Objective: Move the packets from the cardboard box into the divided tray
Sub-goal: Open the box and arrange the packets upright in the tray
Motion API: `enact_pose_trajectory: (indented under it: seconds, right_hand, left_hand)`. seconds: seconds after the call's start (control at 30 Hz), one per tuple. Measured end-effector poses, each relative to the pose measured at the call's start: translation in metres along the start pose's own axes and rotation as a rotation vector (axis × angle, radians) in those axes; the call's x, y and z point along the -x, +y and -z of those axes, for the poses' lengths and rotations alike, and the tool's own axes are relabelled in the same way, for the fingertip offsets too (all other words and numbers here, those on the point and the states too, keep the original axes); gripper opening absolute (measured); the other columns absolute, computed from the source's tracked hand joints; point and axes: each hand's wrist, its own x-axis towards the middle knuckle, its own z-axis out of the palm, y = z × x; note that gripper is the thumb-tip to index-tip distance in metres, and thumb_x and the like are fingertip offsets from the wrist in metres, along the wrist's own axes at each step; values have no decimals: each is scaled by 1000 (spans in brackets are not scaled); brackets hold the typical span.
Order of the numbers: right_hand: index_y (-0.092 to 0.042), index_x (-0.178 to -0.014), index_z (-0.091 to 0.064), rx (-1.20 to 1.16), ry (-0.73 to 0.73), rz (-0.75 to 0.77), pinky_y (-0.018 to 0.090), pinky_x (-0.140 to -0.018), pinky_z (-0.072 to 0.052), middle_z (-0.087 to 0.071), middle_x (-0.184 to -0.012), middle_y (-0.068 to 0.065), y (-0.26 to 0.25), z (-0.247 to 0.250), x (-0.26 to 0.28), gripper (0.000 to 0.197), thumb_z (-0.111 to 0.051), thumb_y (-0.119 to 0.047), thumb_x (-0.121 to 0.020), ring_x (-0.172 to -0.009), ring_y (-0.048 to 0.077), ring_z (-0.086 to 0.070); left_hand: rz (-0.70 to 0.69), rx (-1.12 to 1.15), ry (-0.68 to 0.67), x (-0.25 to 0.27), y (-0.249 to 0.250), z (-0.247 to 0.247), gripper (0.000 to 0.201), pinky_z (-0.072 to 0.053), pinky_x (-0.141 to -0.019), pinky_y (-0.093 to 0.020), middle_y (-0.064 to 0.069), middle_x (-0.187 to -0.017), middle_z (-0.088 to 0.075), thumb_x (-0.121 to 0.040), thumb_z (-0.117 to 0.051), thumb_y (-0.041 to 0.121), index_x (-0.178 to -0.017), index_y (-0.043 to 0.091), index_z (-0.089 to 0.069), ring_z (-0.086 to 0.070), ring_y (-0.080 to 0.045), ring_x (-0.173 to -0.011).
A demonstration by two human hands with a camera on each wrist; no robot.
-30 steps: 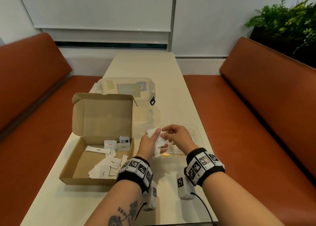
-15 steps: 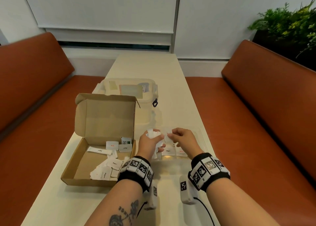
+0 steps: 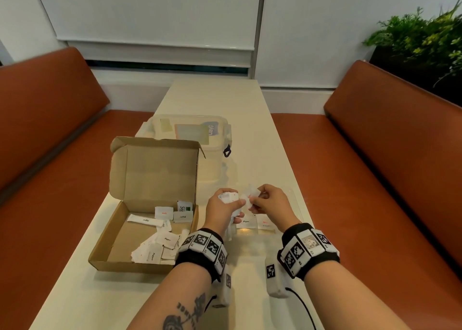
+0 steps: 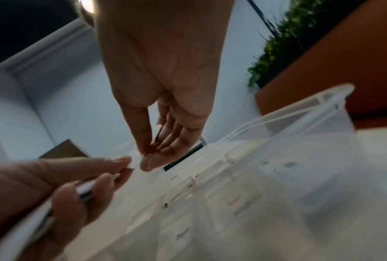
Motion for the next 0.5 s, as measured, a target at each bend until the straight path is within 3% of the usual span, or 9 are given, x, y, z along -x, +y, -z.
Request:
enact_pose_trajectory:
  seconds: [0.1, 0.17, 0.3, 0.4, 0.5]
  right_hand:
    - [-14, -107, -62, 224, -20, 57, 25, -72, -51, -61, -89, 3, 2, 3, -1, 26, -68, -9, -83, -78, 16, -60]
    - [-18, -112, -66, 337, -28, 115, 19, -75, -42, -61, -97, -3, 1, 6, -2, 29, -68, -13, -83, -86, 12, -55]
    - [-14, -87, -70, 384, -20, 89, 7, -57, -38, -63, -74, -5, 6, 14, -5, 6, -69, -11, -82, -72, 8, -57]
    - [-16, -78, -66, 481, 72, 35, 17, -61, -42, -63, -74, -3, 15, 24, -6, 5, -68, -12, -81, -73, 12, -58]
    - [-15, -81, -68, 665, 62, -12, 25, -70, -47, -67, -82, -2, 27, 31, -5, 3, -67, -17, -83, -78, 14, -60]
  left_hand:
    - [-15, -101, -17, -1, 2, -1, 26, -43, -42, -23, -11, -81, -62, -77, -72, -2, -91, 15, -60, -58, -20, -48]
    - [-16, -145, -26, -1, 3, -2, 26, -43, -41, -22, -10, -79, -62, -76, -73, -3, -91, 14, -59, -58, -21, -48]
    - [-10, -42, 6, -1, 3, -4, 24, -44, -43, -24, -13, -82, -59, -79, -71, -2, -92, 14, -58, -56, -22, -49]
    - [11, 67, 57, -1, 1, -3, 19, -46, -45, -26, -15, -85, -59, -82, -68, 1, -92, 12, -57, -53, -25, -50]
    - [13, 110, 44, 2, -1, -2, 12, -47, -45, -26, -14, -84, -61, -87, -62, 4, -93, 10, -55, -52, -25, -50]
